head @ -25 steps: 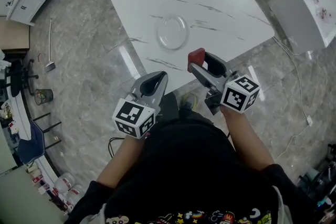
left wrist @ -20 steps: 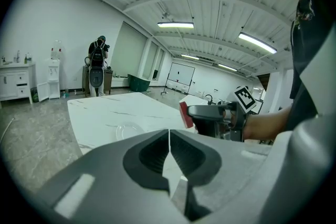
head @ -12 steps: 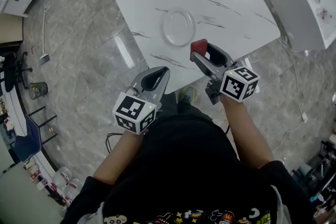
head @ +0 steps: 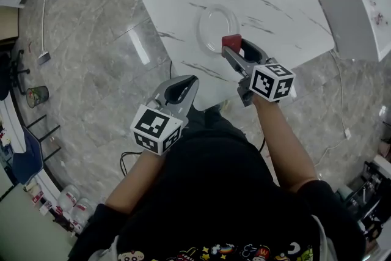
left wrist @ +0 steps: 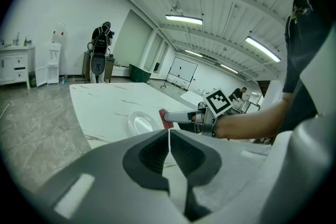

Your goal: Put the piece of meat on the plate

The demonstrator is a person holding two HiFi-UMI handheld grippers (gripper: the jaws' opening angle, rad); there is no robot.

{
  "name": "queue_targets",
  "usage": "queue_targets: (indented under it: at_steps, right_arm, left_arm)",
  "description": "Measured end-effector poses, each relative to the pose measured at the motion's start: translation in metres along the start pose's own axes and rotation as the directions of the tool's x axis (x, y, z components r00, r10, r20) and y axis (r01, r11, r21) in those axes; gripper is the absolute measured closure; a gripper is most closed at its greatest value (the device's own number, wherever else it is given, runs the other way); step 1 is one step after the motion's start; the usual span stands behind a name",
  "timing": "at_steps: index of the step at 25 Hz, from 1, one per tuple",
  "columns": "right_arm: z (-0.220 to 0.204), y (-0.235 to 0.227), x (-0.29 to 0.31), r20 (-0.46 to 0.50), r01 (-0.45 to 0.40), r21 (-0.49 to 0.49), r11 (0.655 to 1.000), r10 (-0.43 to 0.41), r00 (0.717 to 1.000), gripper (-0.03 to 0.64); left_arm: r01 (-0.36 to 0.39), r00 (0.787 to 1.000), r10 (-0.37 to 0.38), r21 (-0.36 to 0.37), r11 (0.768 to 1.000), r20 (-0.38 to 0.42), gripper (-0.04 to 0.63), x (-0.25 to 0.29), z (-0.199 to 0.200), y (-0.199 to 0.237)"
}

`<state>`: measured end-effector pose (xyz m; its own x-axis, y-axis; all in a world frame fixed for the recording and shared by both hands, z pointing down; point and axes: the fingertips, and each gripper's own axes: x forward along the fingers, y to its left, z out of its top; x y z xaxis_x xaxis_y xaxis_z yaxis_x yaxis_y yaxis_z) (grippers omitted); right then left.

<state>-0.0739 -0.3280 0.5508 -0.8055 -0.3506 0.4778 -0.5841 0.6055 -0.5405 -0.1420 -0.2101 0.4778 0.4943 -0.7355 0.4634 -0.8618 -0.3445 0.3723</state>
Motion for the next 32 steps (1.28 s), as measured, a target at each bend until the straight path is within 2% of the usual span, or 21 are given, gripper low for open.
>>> queue_targets:
  at_steps: [4,8,12,17,21,27,32]
  right_arm:
    - [-0.010,-0.020,0.035,-0.076,0.099,-0.056,0.993,-0.103,0.992,0.322]
    - [-0.019,-0.035,0.058,-0.140,0.176,-0.099,0.979,-0.189,0.972,0.322]
    - [-0.020,-0.039,0.078,-0.203,0.225,-0.160,0.961,-0.255,0.945,0.322]
    - [-0.026,-0.041,0.096,-0.289,0.274,-0.241,0.931,-0.339,0.896,0.322]
    - [-0.028,-0.043,0.101,-0.313,0.318,-0.243,0.916,-0.385,0.868,0.322]
    - [-0.028,-0.046,0.102,-0.303,0.355,-0.236,0.904,-0.416,0.858,0.316]
    - [-0.025,-0.046,0.100,-0.275,0.358,-0.231,0.905,-0.414,0.868,0.318]
  left_arm:
    - [-0.009,1.000,0.009,-0.028,1.000,0.000,0.595,-0.003,-0.001,0.024]
    - [-0.010,1.000,0.009,-0.050,0.999,-0.003,0.595,-0.006,-0.003,0.041]
    - [-0.001,1.000,0.000,-0.066,0.998,-0.006,0.595,-0.005,-0.005,0.055]
    - [0.016,1.000,-0.016,-0.078,0.997,-0.005,0.595,-0.003,-0.004,0.066]
    - [0.030,1.000,-0.031,-0.079,0.996,-0.005,0.595,-0.002,-0.002,0.070]
    - [0.054,0.998,-0.055,-0.076,0.996,-0.015,0.594,0.000,-0.002,0.070]
    - [0.068,0.997,-0.070,-0.058,0.996,-0.022,0.594,0.003,0.002,0.070]
